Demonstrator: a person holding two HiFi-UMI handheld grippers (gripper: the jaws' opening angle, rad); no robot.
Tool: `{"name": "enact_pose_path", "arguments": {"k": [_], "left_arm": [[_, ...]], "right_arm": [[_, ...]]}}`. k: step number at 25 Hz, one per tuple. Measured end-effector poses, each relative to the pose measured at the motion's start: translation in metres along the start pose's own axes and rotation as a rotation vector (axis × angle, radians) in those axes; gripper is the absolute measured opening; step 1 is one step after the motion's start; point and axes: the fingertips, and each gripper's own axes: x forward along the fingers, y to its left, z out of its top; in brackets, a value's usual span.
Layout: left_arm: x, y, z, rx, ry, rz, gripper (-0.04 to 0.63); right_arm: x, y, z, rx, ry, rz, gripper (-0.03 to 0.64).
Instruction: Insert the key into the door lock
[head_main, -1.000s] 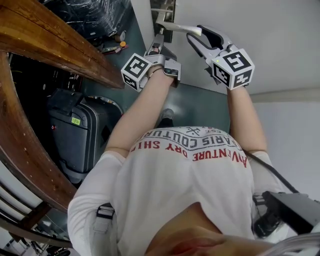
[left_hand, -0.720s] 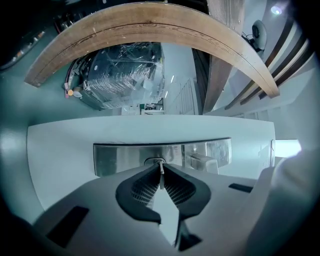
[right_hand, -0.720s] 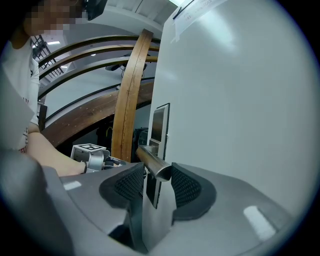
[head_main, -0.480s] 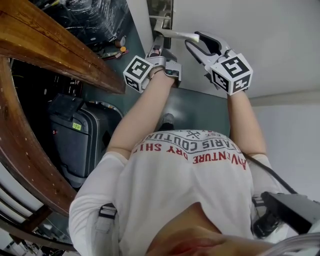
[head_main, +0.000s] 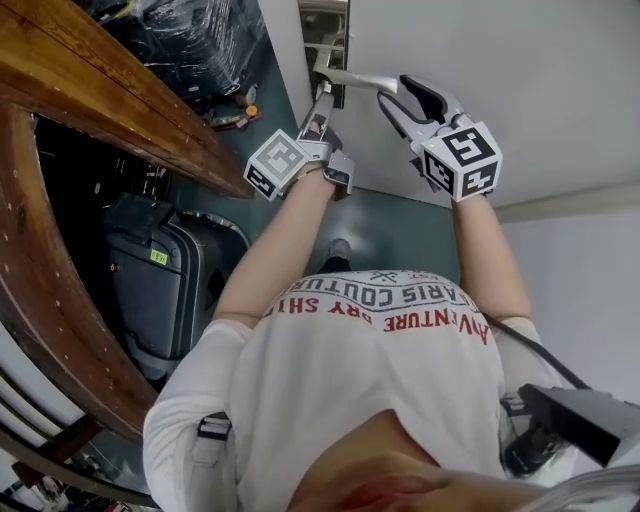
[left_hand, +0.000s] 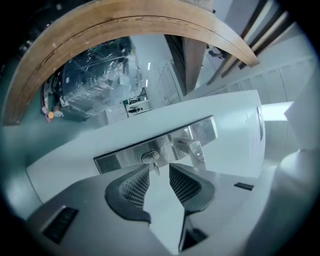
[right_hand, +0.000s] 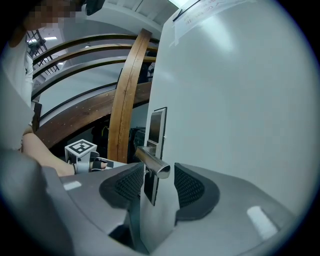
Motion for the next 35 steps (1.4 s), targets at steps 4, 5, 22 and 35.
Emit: {"name": "enact_pose_path", "arguments": {"k": [4,5,22,35], "left_arm": [[-0.037,-0.037,-0.017,0.299,0.122,-0.043,0.106],[-0.048,-0.052,-0.025,0.413,0.162,-0.058,0.106],[-0.309,-0.212,-0.178,1.236,0.470,-0.143,0.002],[-0.516,-0.212,-0.256,1.211,0.590,-0.181,0.002]], "right_arm": [[-0.028,0.026,-0.001,0.018,0.012,0.046,0.164],[-0.038,0.036,-0.003,0.032,0.016,0.069,0.164],[-0.264,0.256,-0.011,0.041,0.045,0.252,0.002],[-0.386,0.429,-0.056,0.129,0.059,0.200,0.002]]}}
